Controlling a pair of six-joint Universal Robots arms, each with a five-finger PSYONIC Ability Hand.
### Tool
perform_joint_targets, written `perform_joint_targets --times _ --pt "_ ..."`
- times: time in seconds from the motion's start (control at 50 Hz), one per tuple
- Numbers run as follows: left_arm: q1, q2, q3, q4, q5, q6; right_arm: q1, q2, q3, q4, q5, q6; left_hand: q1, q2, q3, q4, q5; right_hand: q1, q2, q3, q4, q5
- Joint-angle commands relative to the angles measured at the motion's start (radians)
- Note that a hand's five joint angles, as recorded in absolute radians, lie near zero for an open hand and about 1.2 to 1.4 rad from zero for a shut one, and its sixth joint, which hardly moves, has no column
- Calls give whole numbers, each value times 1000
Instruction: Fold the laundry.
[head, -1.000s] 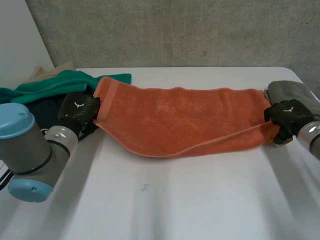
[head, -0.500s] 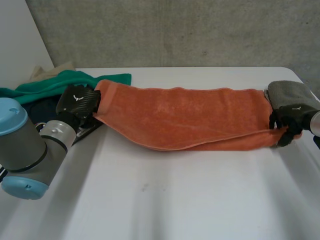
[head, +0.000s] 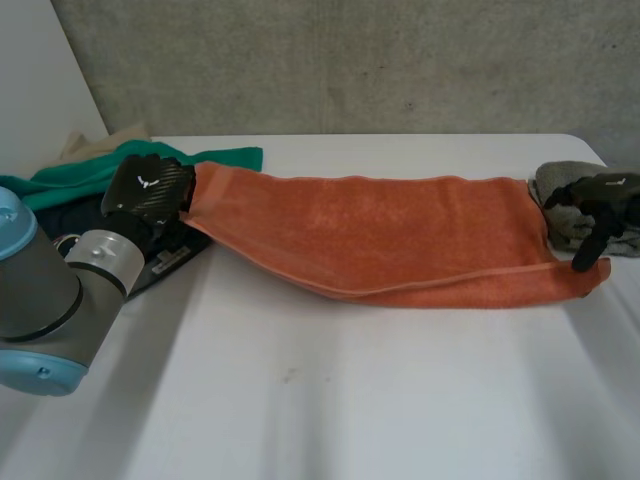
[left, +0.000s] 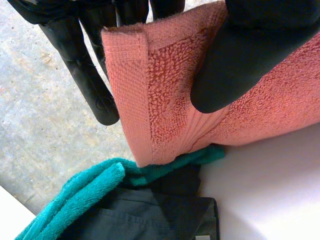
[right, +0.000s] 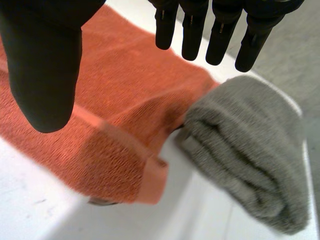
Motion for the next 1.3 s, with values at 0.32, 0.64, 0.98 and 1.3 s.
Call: perform_joint_targets --times 0.32,0.64,0.98,1.3 --pt "12 12 4 -55 -5 0 -1 49 -43 11 41 6 255 198 207 194 217 1071 1070 1059 1056 1048" --pt "63 415 -123 -746 -3 195 -240 -514 592 62 -71 -509 255 198 207 194 217 1071 1070 1059 1056 1048" --pt "51 240 -166 -538 -6 304 -273 -456 664 -136 -174 -428 255 198 207 194 217 1071 1070 1059 1056 1048" --pt "-32 -228 285 -447 -152 201 36 -42 331 -471 33 -291 255 198 207 194 217 1071 1070 1059 1056 1048"
